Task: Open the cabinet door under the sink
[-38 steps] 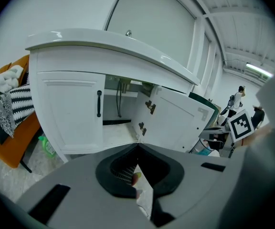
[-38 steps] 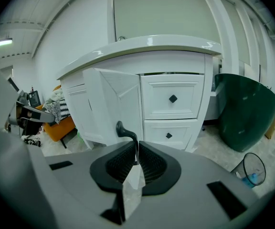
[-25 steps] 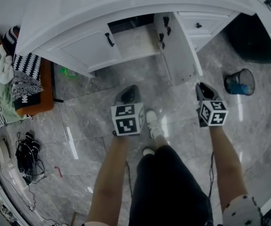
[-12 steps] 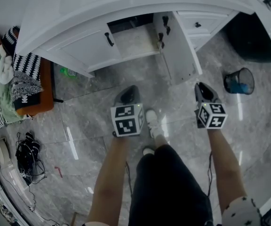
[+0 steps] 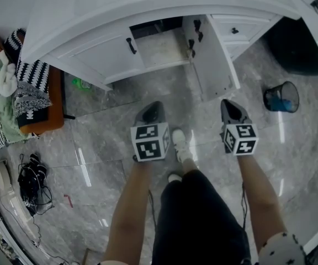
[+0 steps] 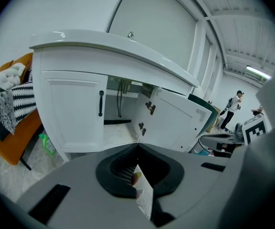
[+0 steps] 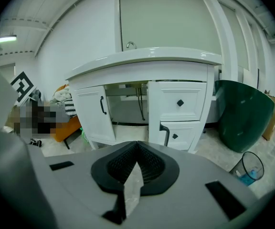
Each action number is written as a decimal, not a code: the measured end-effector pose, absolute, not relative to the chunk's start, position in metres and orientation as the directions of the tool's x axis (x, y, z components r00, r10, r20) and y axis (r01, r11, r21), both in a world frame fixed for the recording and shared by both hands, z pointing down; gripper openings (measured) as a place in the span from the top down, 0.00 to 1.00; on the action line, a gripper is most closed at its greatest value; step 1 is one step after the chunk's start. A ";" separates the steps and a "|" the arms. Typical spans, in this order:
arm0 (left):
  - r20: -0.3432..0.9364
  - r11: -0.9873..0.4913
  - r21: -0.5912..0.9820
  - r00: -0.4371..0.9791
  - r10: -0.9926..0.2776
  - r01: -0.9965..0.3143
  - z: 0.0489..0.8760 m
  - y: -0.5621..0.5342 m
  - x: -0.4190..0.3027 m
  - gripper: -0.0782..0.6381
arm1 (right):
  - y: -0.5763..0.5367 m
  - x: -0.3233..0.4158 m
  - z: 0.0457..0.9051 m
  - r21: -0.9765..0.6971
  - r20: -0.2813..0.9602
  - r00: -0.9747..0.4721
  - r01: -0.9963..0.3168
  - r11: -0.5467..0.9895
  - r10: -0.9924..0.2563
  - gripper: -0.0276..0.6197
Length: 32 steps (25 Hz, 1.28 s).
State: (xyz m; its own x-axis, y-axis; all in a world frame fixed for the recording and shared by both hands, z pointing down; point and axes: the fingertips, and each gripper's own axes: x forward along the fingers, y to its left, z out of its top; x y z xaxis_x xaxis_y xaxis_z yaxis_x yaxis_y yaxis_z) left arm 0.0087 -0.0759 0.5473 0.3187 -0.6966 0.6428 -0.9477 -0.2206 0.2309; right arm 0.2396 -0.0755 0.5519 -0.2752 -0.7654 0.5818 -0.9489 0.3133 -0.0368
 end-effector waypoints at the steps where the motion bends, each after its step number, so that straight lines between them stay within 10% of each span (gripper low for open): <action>1: 0.643 -0.218 0.230 0.316 -0.698 -0.949 0.547 -0.076 0.007 0.88 | -0.076 0.235 0.551 -0.041 0.579 -0.282 -0.947 0.319 -0.765 0.94; 32: 0.639 -0.144 0.180 0.227 -0.735 -0.973 0.549 -0.141 -0.033 0.88 | -0.121 0.126 0.517 -0.162 0.529 -0.456 -0.882 0.442 -0.716 0.94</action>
State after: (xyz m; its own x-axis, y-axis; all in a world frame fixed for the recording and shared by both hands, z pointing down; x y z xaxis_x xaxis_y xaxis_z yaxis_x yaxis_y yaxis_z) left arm -0.0332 -0.1409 0.5492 0.2269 -0.7354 0.6386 -0.9731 -0.1439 0.1800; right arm 0.1263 -0.1208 0.5174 -0.4557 -0.7160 0.5288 -0.8823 0.4418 -0.1622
